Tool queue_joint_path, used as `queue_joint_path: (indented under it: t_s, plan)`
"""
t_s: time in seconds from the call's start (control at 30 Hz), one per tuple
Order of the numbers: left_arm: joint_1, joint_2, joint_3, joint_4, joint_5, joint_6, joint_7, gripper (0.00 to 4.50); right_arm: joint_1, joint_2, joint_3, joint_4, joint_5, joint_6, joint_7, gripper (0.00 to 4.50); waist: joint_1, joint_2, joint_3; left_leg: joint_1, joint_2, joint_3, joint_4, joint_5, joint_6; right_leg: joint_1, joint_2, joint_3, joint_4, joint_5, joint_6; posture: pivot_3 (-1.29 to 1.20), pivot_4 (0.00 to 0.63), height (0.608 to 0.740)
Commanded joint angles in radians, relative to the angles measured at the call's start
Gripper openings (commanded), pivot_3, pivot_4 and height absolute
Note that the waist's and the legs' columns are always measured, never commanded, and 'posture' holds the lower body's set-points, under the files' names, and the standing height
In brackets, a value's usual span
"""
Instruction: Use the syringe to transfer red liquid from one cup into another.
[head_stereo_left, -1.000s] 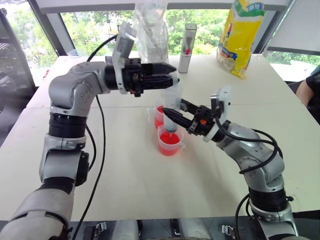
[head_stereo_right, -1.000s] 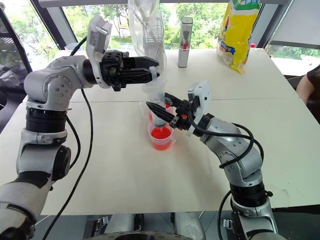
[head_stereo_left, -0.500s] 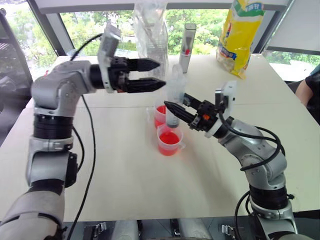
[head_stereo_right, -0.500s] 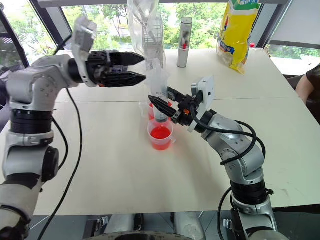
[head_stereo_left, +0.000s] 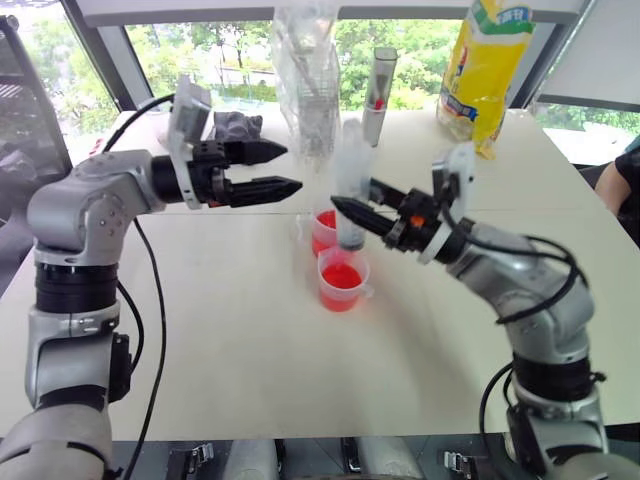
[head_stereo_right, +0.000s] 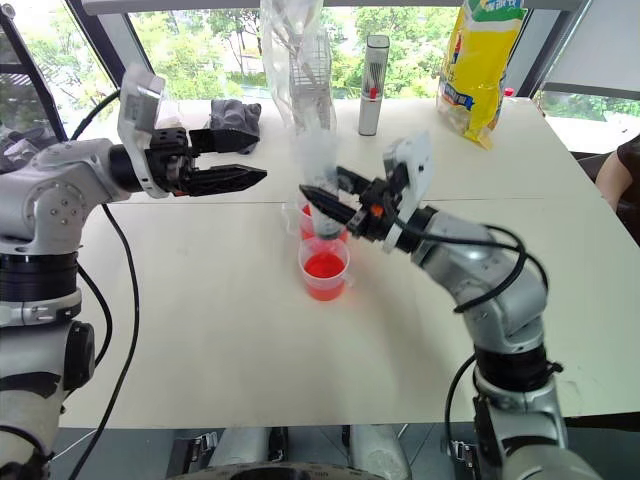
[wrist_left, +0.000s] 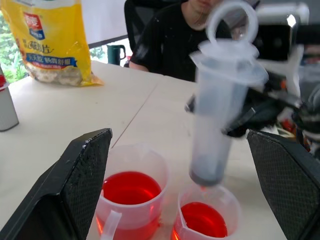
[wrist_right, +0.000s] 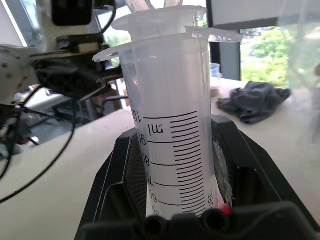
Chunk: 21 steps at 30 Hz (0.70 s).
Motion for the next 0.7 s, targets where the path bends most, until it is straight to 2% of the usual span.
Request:
queue_joint_path:
  t_s: [0.03,0.13,0.3,0.47,0.7]
  plan:
    - [0.041,0.007,-0.029,-0.060,0.023,-0.047,0.000,4.41,-0.195,-0.045,-0.126,0.122,0.088,0.195,-0.078,1.44,-0.002,0.000,0.000,0.000,0.000,0.000,0.000,0.000,0.000,0.000,0.000,0.000,0.000,0.000,0.000,0.00,0.150,0.740]
    - [0.079,-0.004,-0.036,-0.091,0.021,-0.066,0.013,4.41,-0.345,-0.109,-0.130,0.289,0.078,0.383,-0.098,1.44,0.000,0.000,0.000,0.000,0.001,0.000,-0.001,0.000,0.000,-0.001,0.000,0.000,0.000,0.000,0.000,0.00,0.150,0.740]
    - [0.157,-0.015,-0.039,-0.158,0.015,-0.093,0.043,4.41,-0.465,-0.204,0.021,0.498,-0.031,0.560,-0.077,1.44,0.001,0.000,0.000,-0.001,0.000,0.001,-0.003,0.000,0.001,-0.001,-0.001,0.001,-0.004,0.000,-0.001,0.00,0.150,0.740]
    - [0.226,-0.018,-0.019,-0.227,-0.020,-0.082,0.080,4.41,-0.478,-0.232,0.178,0.630,-0.119,0.647,-0.040,1.44,0.000,0.000,0.000,-0.002,0.000,0.001,-0.002,-0.001,0.001,-0.001,-0.001,0.001,-0.005,0.000,0.000,0.00,0.150,0.740]
    - [0.267,0.021,-0.021,-0.257,-0.014,-0.093,0.092,4.41,-0.400,-0.189,0.226,0.697,-0.201,0.646,-0.029,1.44,-0.002,0.000,0.000,-0.002,0.000,0.001,-0.002,-0.001,0.001,-0.002,0.000,0.001,-0.005,0.000,0.000,0.00,0.150,0.740]
